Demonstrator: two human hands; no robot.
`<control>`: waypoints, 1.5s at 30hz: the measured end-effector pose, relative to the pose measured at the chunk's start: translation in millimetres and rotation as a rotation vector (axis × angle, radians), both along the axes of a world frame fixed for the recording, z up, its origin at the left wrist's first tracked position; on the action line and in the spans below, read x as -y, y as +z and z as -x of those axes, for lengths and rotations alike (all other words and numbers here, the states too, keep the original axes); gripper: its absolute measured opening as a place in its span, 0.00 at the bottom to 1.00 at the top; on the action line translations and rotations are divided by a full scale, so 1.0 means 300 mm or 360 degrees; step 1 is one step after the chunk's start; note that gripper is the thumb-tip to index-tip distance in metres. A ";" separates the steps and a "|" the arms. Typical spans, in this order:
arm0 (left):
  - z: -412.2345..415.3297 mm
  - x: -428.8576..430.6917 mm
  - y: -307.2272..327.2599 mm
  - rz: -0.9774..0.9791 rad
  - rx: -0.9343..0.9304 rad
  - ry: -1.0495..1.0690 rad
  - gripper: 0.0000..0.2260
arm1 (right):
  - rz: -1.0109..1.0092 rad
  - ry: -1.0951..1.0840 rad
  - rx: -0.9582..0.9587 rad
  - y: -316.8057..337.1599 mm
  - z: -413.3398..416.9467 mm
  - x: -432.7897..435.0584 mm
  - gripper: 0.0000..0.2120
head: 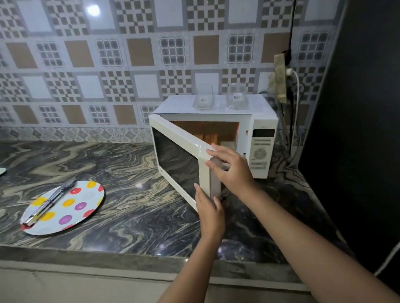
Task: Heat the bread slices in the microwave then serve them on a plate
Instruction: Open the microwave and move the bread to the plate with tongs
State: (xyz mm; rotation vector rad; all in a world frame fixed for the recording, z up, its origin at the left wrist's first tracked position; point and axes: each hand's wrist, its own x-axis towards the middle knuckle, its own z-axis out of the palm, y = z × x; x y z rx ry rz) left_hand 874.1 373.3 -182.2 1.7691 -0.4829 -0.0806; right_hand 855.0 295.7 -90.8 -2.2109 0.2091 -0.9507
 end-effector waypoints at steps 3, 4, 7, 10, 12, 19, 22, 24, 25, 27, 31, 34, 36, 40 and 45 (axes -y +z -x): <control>-0.030 -0.142 0.006 0.0050 -0.0031 -0.0038 0.28 | 0.0038 -0.0069 0.0045 -0.013 -0.018 -0.157 0.16; -0.047 -0.193 0.003 0.0058 -0.0019 -0.0043 0.27 | 0.0062 -0.0091 0.0061 -0.016 -0.027 -0.212 0.16; -0.106 -0.347 0.000 0.0016 -0.0006 -0.0037 0.26 | 0.0172 -0.0156 0.0073 -0.024 -0.071 -0.369 0.15; -0.164 -0.487 -0.005 -0.0010 -0.0054 -0.0044 0.24 | 0.0222 -0.0181 0.0048 -0.027 -0.125 -0.512 0.15; -0.198 -0.566 -0.002 -0.0058 -0.0086 -0.0030 0.22 | 0.0219 -0.0193 0.0012 -0.023 -0.162 -0.590 0.16; -0.352 -0.738 -0.013 -0.0133 -0.0231 0.0106 0.18 | 0.0274 -0.0199 -0.0202 0.020 -0.289 -0.763 0.17; -0.398 -0.781 -0.011 -0.0140 -0.0193 0.0215 0.16 | 0.0324 -0.0162 -0.0263 0.037 -0.338 -0.805 0.17; -0.425 -0.805 -0.006 -0.0134 -0.0189 0.0278 0.16 | 0.0343 -0.0149 -0.0294 0.045 -0.369 -0.830 0.17; -0.441 -0.814 -0.004 -0.0127 -0.0199 0.0310 0.16 | 0.0352 -0.0142 -0.0307 0.049 -0.385 -0.841 0.17; -0.469 -0.828 0.003 -0.0073 -0.0214 0.0353 0.16 | 0.0385 -0.0128 -0.0320 0.052 -0.413 -0.862 0.18; -0.507 -0.849 0.008 -0.0066 -0.0200 0.0403 0.16 | 0.0424 -0.0106 -0.0290 0.048 -0.454 -0.895 0.18; -0.513 -0.856 -0.006 -0.0080 -0.0152 0.0380 0.16 | 0.0478 -0.0114 -0.0274 0.045 -0.457 -0.898 0.18; -0.518 -0.859 -0.017 -0.0086 -0.0152 0.0346 0.15 | 0.0518 -0.0112 -0.0248 0.042 -0.454 -0.893 0.18; -0.526 -0.871 -0.025 -0.0068 -0.0175 0.0285 0.16 | 0.0508 -0.0141 -0.0166 0.023 -0.454 -0.894 0.18; -0.520 -0.910 0.011 -0.0093 -0.0172 0.0262 0.16 | 0.0279 -0.0238 -0.0101 0.006 -0.454 -0.920 0.19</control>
